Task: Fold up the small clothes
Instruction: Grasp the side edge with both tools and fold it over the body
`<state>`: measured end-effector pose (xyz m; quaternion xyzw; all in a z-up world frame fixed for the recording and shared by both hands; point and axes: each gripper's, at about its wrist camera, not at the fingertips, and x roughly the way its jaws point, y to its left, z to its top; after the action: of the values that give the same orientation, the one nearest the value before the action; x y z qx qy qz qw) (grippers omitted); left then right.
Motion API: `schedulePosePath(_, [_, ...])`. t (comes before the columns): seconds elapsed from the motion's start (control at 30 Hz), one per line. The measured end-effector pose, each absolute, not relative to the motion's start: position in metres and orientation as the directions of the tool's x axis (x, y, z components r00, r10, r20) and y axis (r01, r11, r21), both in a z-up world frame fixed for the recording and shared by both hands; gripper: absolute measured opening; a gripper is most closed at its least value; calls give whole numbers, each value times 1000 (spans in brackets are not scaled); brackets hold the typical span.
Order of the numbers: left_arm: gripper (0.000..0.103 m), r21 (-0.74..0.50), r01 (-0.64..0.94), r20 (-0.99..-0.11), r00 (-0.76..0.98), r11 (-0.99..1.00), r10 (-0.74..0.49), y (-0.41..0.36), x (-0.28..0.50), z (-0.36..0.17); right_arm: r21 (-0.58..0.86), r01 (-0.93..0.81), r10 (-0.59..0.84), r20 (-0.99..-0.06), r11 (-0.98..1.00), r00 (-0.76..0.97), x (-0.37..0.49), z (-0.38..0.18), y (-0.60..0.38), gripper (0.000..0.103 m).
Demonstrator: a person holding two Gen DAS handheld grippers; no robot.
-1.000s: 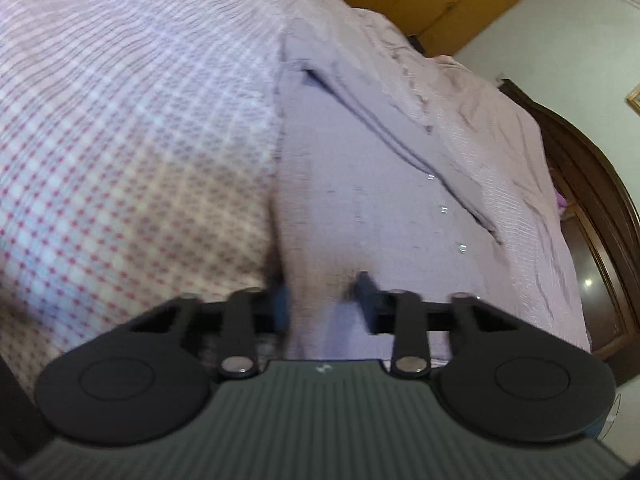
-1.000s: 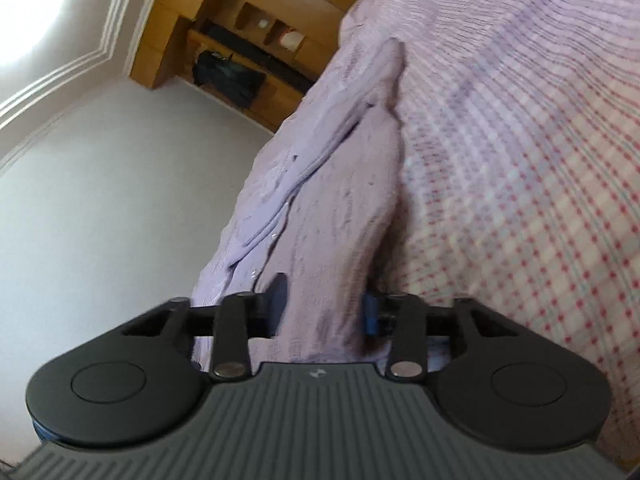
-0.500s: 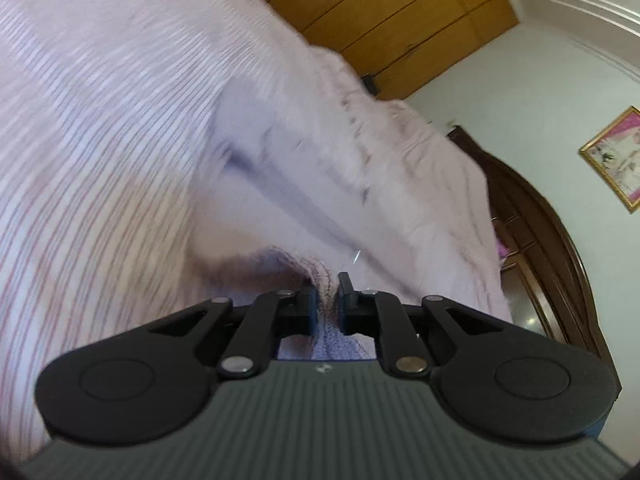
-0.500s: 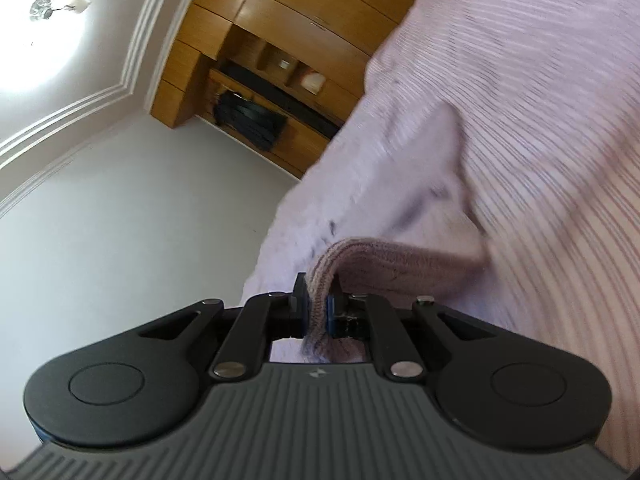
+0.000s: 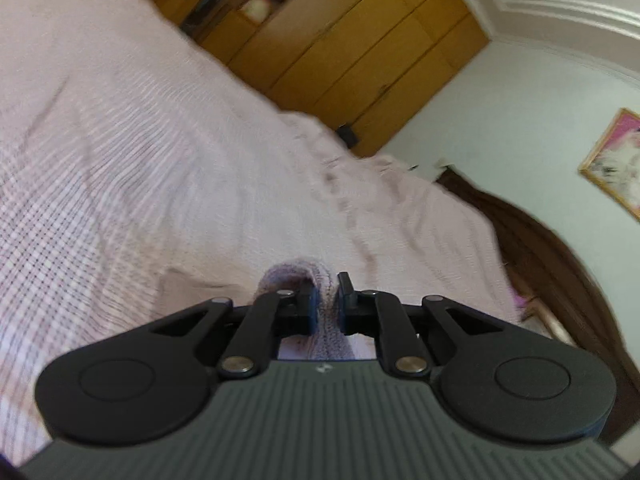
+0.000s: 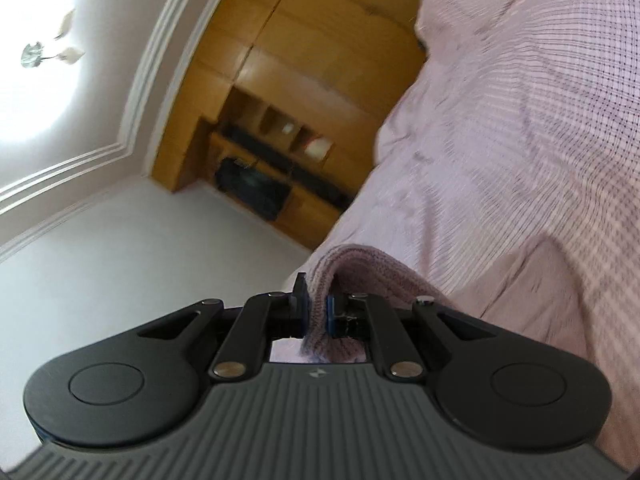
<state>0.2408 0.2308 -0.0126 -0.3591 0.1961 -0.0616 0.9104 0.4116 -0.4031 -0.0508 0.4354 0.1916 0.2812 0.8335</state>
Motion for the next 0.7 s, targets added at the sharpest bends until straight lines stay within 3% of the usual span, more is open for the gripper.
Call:
schedulePosePath(0.07, [15,-593,-55,-369,905,803,-210,232,250,-33,813,-199,571,-187,546,800,433,-70,-394,14])
schedulePosePath(0.1, [23,-554,-96,-397,904,827,-161,232,249,-41,786,-161,543,-249,597,802,437,-78,-390,19])
schedulePosePath(0.17, [25,-566,-122,-409,901,815,-149,239,245,-48,718,-130,505,-338,684,794,439,-88,-384,30])
schedulePosePath(0.23, [28,-562,-125,-383,916,818,-123,242,237,-42,707,-158,516,-327,689,791,436,-85,-387,39])
schedulePosePath(0.3, [34,-526,-125,-372,923,841,-95,237,229,-33,703,-211,531,-271,679,803,427,-75,-393,61])
schedulePosePath(0.33, [34,-498,-111,-373,923,860,-97,230,224,-28,666,-235,518,-264,708,814,418,-66,-393,62])
schedulePosePath(0.43, [34,-406,-74,-410,906,911,-109,202,218,-20,556,-301,521,-291,775,803,402,-48,-381,62])
schedulePosePath(0.53, [34,-323,28,-439,881,946,-176,166,216,-15,419,-334,496,-374,844,784,387,-36,-357,61])
schedulePosePath(0.6, [34,-299,106,-479,843,948,-245,145,220,-18,347,-332,465,-443,877,767,379,-33,-343,46])
schedulePosePath(0.7, [34,-387,71,-538,792,920,-288,142,242,-31,300,-321,434,-491,898,755,363,-32,-329,36])
